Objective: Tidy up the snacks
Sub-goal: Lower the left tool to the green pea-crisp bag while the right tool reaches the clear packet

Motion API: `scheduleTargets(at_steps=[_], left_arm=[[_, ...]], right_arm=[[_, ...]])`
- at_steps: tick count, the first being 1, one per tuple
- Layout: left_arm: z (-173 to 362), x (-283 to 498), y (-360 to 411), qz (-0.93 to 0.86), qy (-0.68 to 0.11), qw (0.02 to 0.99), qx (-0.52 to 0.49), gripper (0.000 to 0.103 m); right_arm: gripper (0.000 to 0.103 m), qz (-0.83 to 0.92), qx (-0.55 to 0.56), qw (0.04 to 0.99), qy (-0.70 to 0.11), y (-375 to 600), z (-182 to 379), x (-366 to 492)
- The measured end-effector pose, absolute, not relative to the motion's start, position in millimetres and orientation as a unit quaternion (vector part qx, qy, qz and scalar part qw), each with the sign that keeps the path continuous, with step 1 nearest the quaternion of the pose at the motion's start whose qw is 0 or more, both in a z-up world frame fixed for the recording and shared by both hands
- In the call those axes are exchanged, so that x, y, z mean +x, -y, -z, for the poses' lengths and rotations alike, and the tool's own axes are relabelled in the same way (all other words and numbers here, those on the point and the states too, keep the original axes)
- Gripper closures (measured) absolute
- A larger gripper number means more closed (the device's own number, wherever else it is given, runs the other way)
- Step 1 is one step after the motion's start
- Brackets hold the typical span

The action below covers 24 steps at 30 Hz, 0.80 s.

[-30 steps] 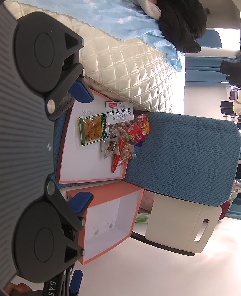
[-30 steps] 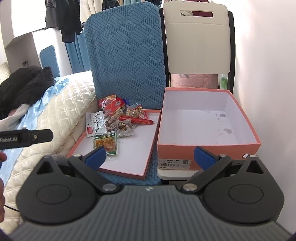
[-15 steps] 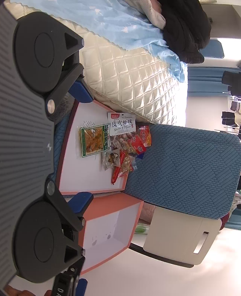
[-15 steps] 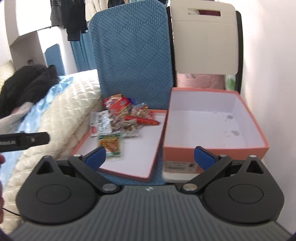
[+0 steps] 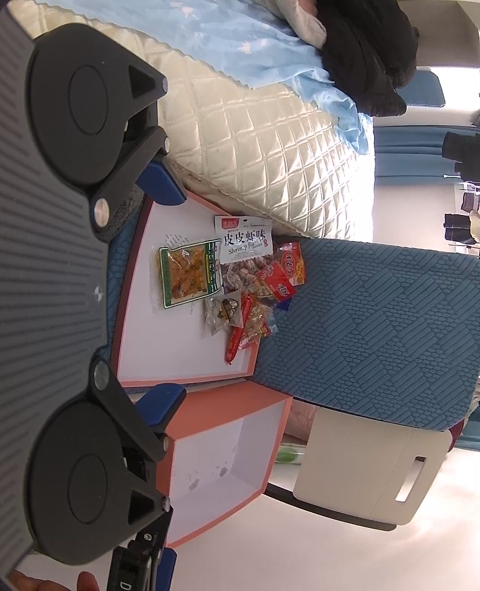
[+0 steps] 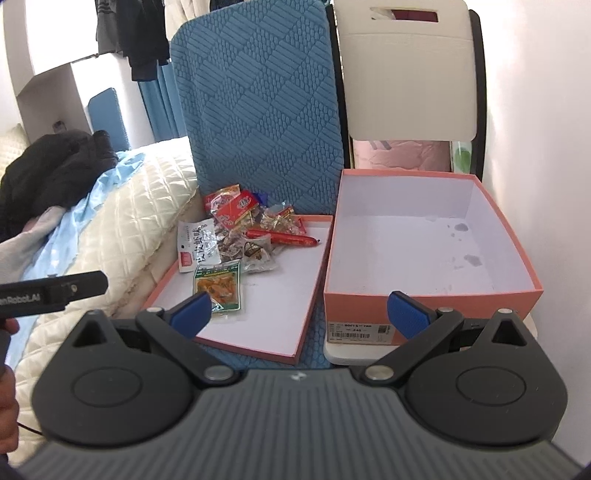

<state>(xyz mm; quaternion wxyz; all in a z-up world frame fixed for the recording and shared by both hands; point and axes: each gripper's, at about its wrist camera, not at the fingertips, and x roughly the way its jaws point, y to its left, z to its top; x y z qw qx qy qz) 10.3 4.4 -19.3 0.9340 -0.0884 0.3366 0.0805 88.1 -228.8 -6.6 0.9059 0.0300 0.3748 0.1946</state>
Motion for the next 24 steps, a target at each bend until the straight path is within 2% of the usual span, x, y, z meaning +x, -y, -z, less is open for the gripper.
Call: scheduleTargets(at_steps=[24], left_arm=[[58,60,-28,-0.122,-0.37,0.917,-0.082,0.0]], right_arm=[[0.0,-0.217,0.02,0.901,-0.376,201,27,132]])
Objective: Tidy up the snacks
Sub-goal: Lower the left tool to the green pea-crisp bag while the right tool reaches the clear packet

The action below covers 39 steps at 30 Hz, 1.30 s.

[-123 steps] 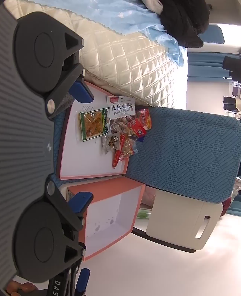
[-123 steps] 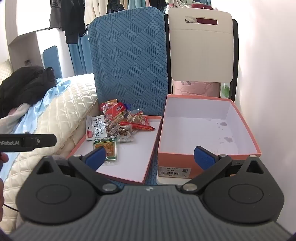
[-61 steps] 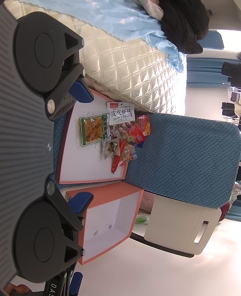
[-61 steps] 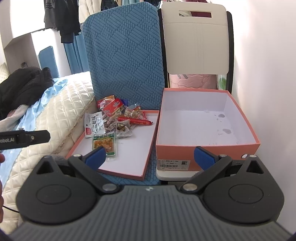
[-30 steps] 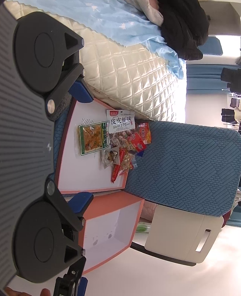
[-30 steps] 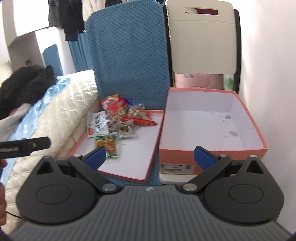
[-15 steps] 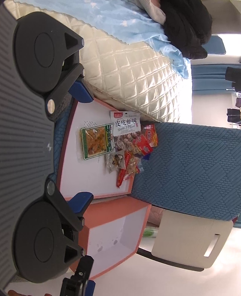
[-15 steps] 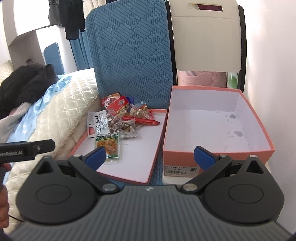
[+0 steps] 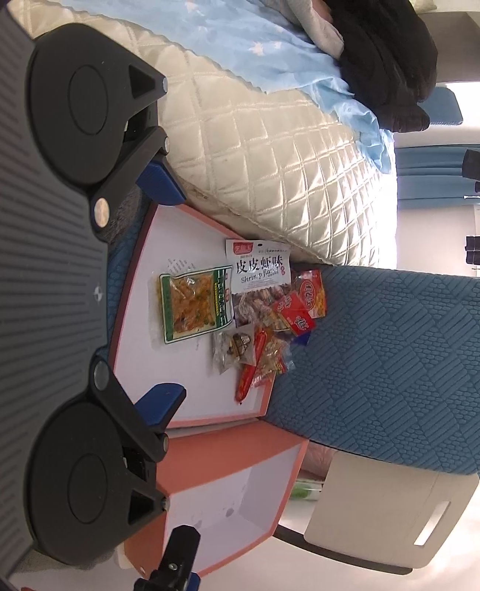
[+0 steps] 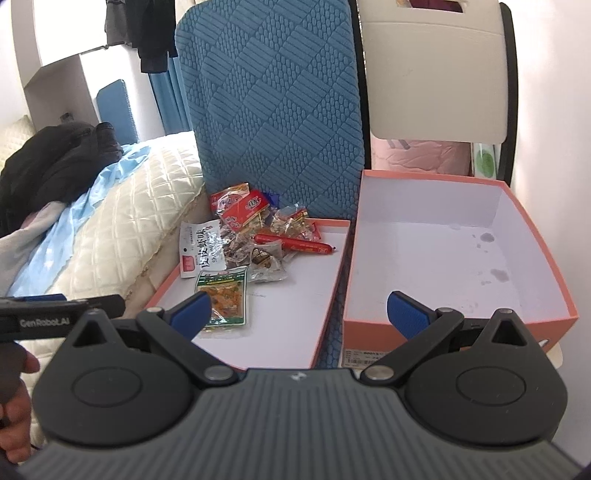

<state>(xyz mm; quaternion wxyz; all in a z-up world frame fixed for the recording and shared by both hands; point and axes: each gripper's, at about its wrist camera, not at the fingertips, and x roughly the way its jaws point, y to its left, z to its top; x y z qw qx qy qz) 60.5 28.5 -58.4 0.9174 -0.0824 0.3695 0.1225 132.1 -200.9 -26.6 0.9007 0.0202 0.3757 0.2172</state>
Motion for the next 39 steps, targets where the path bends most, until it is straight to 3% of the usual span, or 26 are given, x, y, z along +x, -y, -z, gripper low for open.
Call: scheduleTargets(at_steps=[39], left_arm=[[139,163,-63,-0.124,-0.427,0.887,-0.126,0.0]], right_arm=[[0.0,-0.274,0.046,0.849,-0.449,137,88,245]])
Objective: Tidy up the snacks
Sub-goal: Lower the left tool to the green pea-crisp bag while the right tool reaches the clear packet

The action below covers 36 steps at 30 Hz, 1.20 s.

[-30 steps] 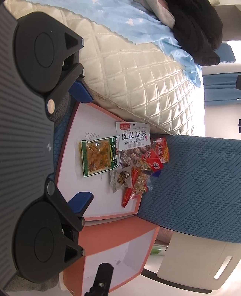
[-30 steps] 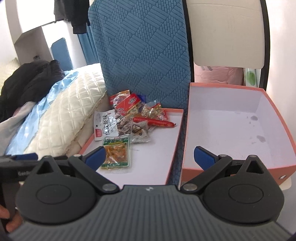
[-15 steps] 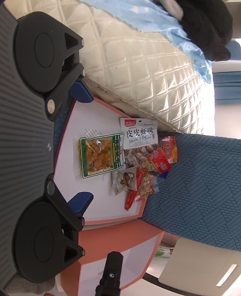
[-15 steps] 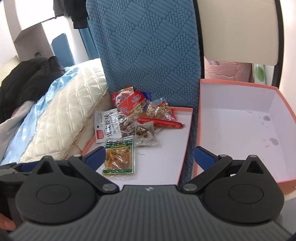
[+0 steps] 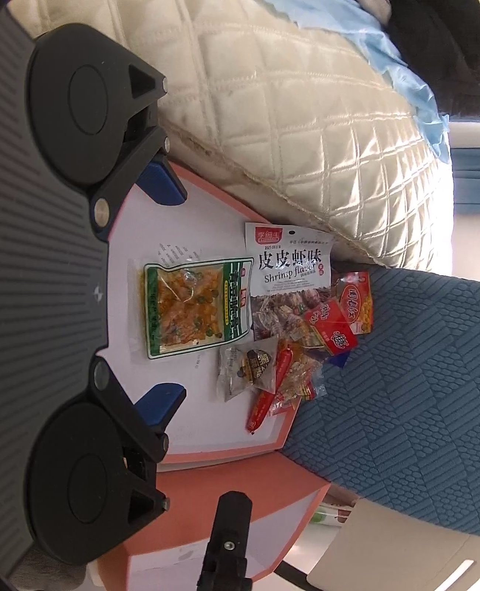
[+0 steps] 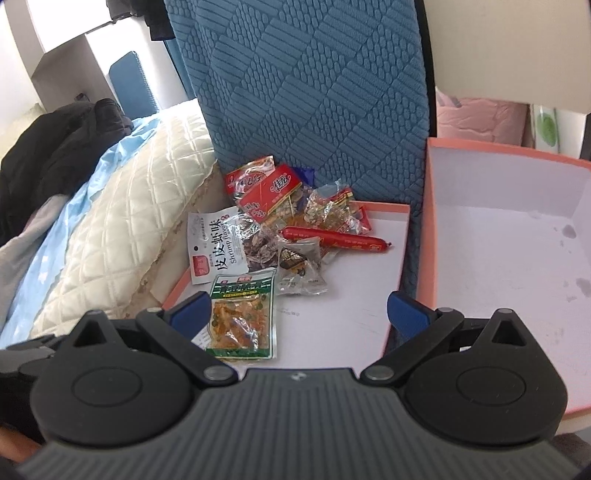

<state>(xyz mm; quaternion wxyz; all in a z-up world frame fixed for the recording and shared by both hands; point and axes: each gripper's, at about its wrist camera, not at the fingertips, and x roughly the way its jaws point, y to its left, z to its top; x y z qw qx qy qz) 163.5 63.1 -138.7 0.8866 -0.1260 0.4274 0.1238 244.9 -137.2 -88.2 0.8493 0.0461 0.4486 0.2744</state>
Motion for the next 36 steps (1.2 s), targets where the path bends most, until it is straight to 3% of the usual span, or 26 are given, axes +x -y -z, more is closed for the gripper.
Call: scheduleTargets(at_steps=[9,11,17,33,36], left_arm=[[172,196,-74,-0.112,-0.445,0.875,-0.153,0.001],[179,204,-78,-0.111,-0.448,0.873,-0.157,0.001],[202,229,-88,-0.105,-0.458,0.866,-0.171,0.001],[245,251,-84,-0.112,-0.494,0.85,-0.144,0.001],[247,251,-83,-0.109,-0.493,0.851,-0.146,0.001]], right_arm=[[0.0,-0.275,0.048,0.841,-0.463,122,117,281],[0.006,-0.279,0.048,0.837,-0.468,116,123,290],[0.01,-0.288,0.043,0.823,-0.488,96,149,316],[0.011,-0.284,0.023,0.793,-0.539,53,216,358],[0.016,-0.286,0.024,0.788,-0.545,46,224,362]])
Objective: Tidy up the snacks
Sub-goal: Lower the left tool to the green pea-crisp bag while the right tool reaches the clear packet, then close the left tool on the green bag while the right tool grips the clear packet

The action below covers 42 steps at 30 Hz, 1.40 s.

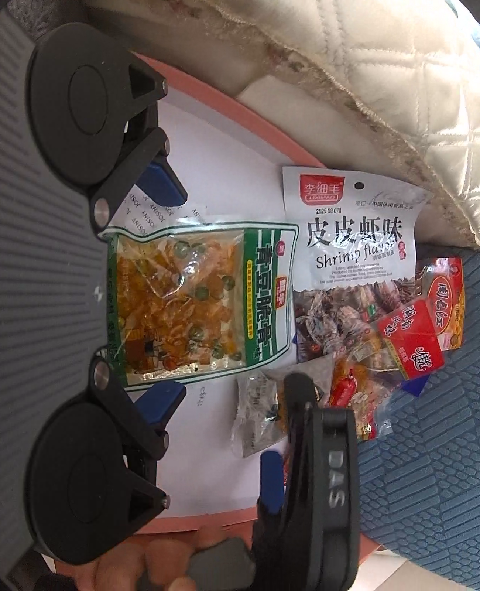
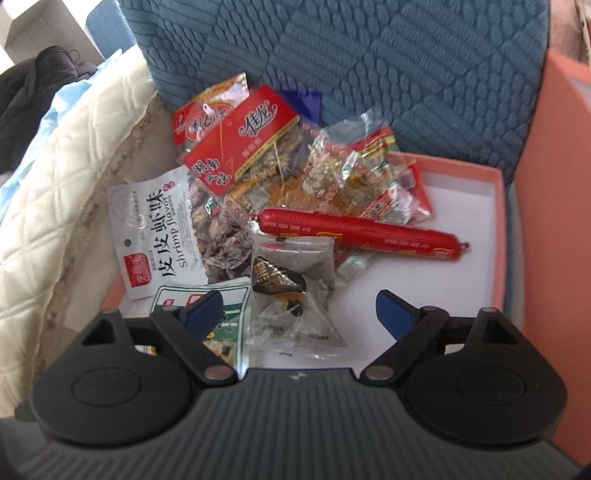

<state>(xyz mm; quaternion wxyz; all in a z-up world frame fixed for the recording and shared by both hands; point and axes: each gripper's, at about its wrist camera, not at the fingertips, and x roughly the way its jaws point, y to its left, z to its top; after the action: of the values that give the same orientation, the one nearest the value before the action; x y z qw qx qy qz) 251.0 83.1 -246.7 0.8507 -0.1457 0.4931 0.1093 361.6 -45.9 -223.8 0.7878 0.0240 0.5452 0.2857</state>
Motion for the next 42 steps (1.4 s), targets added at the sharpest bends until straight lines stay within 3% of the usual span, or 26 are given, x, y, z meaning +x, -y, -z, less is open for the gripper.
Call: scheduleTargets(at_steps=[7,17,21,30,42], left_arm=[[249,254,-82,-0.11,-0.485,0.855,-0.148,0.009],[249,250,-83,-0.108,-0.471,0.864,-0.139,0.017],[251,248,-76,-0.116,-0.468,0.869,-0.108,0.025],[248,237,-87,-0.105,-0.46,0.87,-0.14,0.046],[221,209,-85,-0.1,-0.434,0.879,-0.169,0.056]], right_arm=[[0.026,-0.288,-0.003,0.788,-0.545,26,236,365],[0.054,-0.289,-0.026,0.789,-0.542,23,236,364],[0.062,-0.283,-0.036,0.791,-0.542,32,230,356],[0.065,-0.26,-0.042,0.804,-0.533,57,208,340],[0.065,-0.251,-0.039,0.813,-0.524,79,176,304]])
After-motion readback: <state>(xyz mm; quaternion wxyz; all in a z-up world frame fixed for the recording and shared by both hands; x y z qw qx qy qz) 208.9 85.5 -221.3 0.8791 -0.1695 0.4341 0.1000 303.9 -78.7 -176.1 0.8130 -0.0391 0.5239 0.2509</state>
